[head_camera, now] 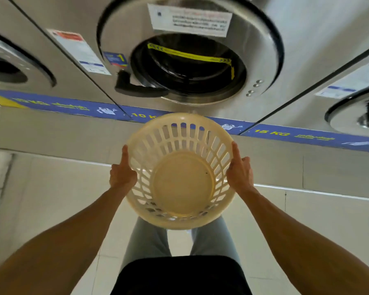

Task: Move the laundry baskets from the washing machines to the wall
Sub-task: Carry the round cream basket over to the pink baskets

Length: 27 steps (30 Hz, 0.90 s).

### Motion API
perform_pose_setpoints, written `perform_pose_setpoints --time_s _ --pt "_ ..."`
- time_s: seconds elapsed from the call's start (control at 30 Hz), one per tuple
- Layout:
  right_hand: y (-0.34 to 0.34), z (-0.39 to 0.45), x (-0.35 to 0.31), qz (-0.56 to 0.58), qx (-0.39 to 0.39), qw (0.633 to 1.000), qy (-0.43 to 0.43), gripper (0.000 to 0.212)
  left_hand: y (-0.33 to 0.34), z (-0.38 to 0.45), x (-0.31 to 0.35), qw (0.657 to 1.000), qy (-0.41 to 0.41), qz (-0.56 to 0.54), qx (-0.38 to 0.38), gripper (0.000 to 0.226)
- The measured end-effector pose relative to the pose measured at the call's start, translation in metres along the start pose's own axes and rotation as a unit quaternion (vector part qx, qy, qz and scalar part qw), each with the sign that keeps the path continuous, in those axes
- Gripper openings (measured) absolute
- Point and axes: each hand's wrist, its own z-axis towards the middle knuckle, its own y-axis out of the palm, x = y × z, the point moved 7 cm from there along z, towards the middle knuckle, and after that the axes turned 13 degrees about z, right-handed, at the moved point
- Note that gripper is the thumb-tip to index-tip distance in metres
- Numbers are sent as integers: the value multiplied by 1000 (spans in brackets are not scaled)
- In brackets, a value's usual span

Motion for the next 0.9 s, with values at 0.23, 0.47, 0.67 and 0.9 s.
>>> perform_pose_setpoints --time_s 0.23,0.47,0.67,0.9 --pt "-26 -46 -72 -49 -28 993 -106 48 -49 -63 -58 997 -56 -42 30 88" --pt "5 -79 -154 -90 -75 978 -173 65 -59 -105 -148 985 -128 -105 42 84" --pt "74 -128 -225 -189 -74 950 -238 83 -49 -130 -256 969 -165 -178 41 84" --pt "208 -210 -305 -225 -132 917 -301 88 -20 -165 -421 920 -264 -283 65 86"
